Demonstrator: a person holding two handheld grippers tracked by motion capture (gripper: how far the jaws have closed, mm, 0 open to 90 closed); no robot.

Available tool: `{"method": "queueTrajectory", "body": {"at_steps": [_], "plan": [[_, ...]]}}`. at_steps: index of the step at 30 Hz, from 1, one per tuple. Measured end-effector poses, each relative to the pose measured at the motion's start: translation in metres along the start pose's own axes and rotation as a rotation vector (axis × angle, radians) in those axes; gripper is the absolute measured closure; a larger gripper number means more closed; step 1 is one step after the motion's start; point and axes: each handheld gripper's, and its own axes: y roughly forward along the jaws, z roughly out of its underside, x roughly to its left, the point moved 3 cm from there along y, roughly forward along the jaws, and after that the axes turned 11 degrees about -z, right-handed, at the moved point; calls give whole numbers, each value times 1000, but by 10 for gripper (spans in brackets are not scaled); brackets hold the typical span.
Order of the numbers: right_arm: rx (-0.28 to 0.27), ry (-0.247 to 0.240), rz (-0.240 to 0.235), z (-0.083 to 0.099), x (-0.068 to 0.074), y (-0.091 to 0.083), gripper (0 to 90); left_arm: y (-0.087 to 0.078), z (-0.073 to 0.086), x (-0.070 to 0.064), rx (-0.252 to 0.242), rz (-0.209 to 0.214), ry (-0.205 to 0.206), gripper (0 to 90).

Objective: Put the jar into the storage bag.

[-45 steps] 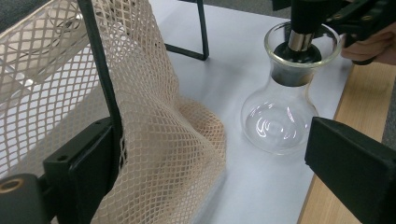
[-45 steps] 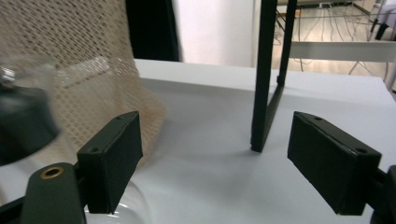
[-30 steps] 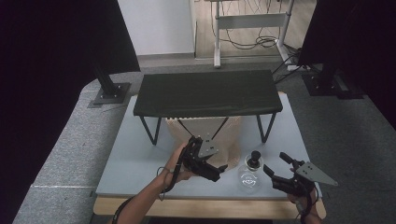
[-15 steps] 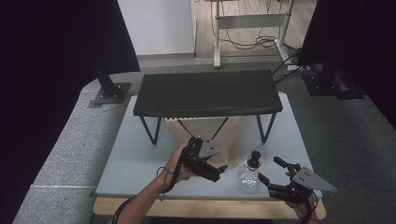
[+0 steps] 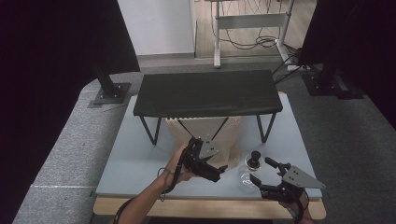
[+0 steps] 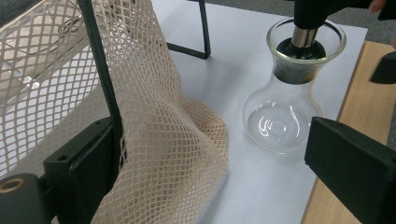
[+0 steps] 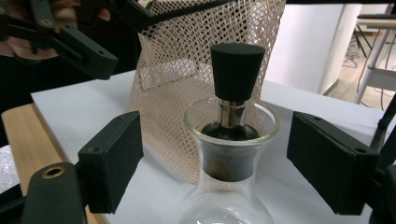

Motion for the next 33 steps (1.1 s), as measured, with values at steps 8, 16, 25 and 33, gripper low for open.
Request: {"method": "queueTrajectory", "body": {"at_steps": [8, 16, 25, 33], "plan": [[34, 5, 22, -2, 0, 15, 181, 0, 0, -1, -1, -8, 3, 55], [65, 9, 50, -2, -2, 25, 222, 2, 1, -1, 4, -10, 6, 55], [110, 26, 104, -1, -8, 32, 371, 3, 2, -1, 6, -11, 6, 55], [102, 34, 120, -3, -10, 31, 373, 5, 4, -1, 7, -8, 6, 55]]}}
